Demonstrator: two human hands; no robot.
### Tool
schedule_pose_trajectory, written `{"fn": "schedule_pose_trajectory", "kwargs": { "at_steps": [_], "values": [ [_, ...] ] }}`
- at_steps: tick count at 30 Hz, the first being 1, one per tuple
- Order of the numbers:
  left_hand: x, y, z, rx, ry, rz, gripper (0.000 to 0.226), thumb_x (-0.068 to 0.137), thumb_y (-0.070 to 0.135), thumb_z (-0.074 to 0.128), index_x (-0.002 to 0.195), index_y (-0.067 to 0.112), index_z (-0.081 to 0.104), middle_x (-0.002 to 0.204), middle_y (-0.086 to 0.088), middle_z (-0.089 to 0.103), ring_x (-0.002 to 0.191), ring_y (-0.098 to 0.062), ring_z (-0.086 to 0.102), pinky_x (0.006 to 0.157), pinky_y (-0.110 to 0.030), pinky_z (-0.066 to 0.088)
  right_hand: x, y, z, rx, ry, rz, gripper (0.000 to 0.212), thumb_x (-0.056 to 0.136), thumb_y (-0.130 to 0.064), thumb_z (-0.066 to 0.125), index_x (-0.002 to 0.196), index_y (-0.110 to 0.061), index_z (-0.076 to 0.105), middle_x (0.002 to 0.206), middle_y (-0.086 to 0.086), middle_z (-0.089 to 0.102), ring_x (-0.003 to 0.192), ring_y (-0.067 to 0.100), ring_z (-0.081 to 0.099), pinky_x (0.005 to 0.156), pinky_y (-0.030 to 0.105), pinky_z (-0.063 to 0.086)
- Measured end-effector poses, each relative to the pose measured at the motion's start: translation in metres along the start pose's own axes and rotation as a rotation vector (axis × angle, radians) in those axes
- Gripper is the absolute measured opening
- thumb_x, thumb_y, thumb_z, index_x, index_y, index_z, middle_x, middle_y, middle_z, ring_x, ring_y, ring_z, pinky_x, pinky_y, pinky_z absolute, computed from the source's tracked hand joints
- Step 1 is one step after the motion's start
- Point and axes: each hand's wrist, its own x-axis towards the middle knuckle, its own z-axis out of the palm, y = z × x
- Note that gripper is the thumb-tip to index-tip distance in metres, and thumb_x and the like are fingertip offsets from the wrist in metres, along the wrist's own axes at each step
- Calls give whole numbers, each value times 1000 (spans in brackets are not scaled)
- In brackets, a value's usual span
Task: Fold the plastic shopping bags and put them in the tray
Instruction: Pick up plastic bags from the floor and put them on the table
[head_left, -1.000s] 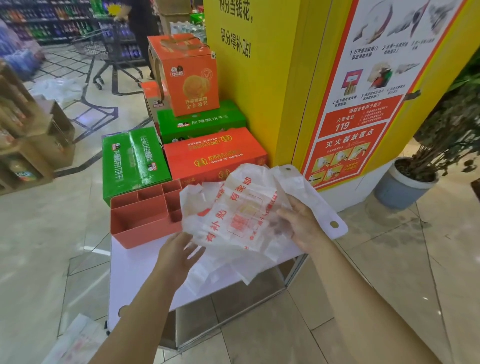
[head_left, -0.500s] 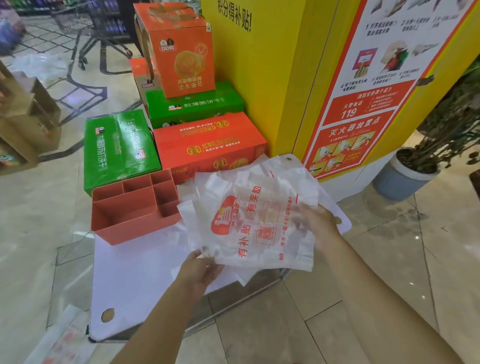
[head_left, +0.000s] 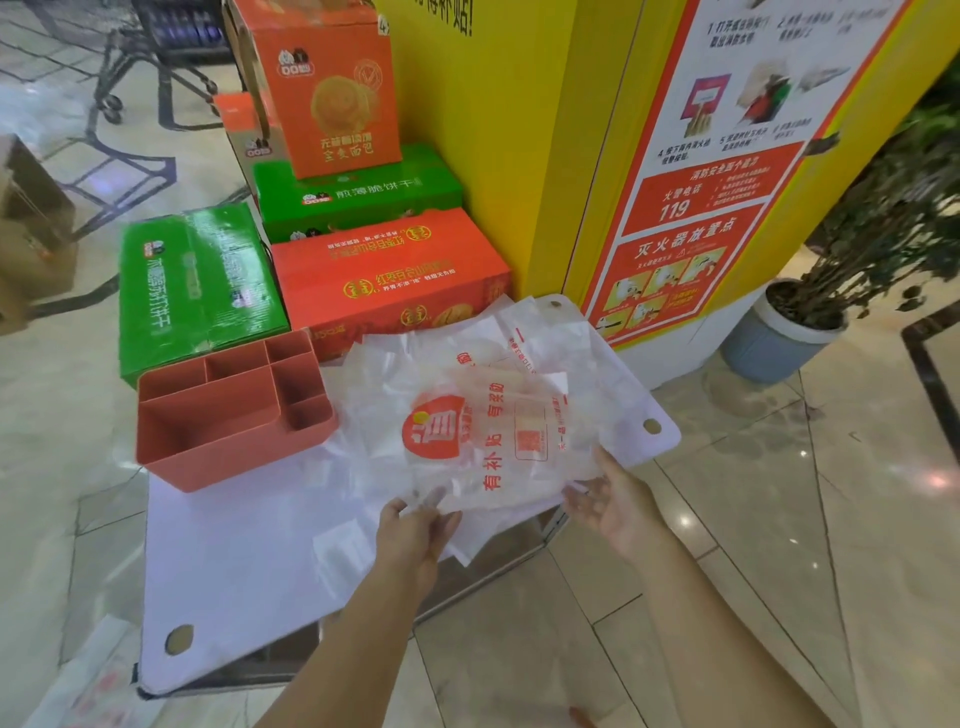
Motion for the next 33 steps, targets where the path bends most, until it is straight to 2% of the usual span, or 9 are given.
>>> {"fn": "schedule_pose_trajectory", "kwargs": {
  "at_steps": [3,8,13,20,24,27,29,31,33],
  "values": [
    [0,1,-3,76,10,-34,27,95,-7,51,120,2,53,119,-21,66,97,-38,71,69,-41,63,2,-4,7,-70,23,-41,37,91,2,67,126,-1,57,120,23,66,87,37,72,73,44,62],
    [3,25,-18,136,87,-54,21,104,14,45,121,5,54,106,-22,70,90,-36,73,69,-42,63,-7,-31,11,-286,15,-140,41,81,23,50,112,0,61,104,18,67,79,29,66,60,33,58],
    [7,43,-31,84,112,12,25,101,6,49,125,2,56,110,-20,66,83,-28,73,51,-28,59,2,-57,14,-326,-32,-273,46,84,15,52,122,-8,65,110,12,72,91,28,68,65,34,54],
    [5,38,-18,-40,-19,104,23,100,-2,51,122,7,52,116,-25,64,92,-35,72,69,-34,63,19,-72,30,-12,43,-311,27,91,2,68,115,-9,71,119,10,70,105,31,69,69,33,59],
    [11,25,-10,-50,27,76,30,99,-10,48,125,5,47,107,-29,63,88,-37,70,73,-39,63,30,-62,29,190,77,-213,44,89,6,68,131,2,56,125,20,65,97,34,72,78,38,62],
    [16,15,-5,-37,47,14,25,101,-7,43,124,1,46,112,-31,63,90,-37,70,68,-38,64,32,-49,25,170,139,-195,28,94,12,57,118,-2,57,114,16,63,98,34,68,95,42,56],
    [16,13,-4,-30,39,-42,23,105,2,40,126,-3,46,110,-30,65,92,-37,71,65,-38,64,36,-40,19,154,214,-186,43,95,13,54,136,2,49,110,11,58,96,32,65,99,43,53],
    [13,13,-6,-12,26,-79,23,108,12,38,125,-3,44,111,-28,66,96,-38,70,72,-42,63,40,-31,11,51,299,-193,63,93,11,55,152,-2,36,129,12,54,93,30,66,98,43,55],
    [10,16,-11,21,22,-106,27,109,19,39,120,-4,47,113,-27,66,98,-40,69,77,-44,60,36,-27,9,-170,384,-224,62,92,5,56,151,-3,38,144,13,49,102,32,65,99,43,53]
  ]
}}
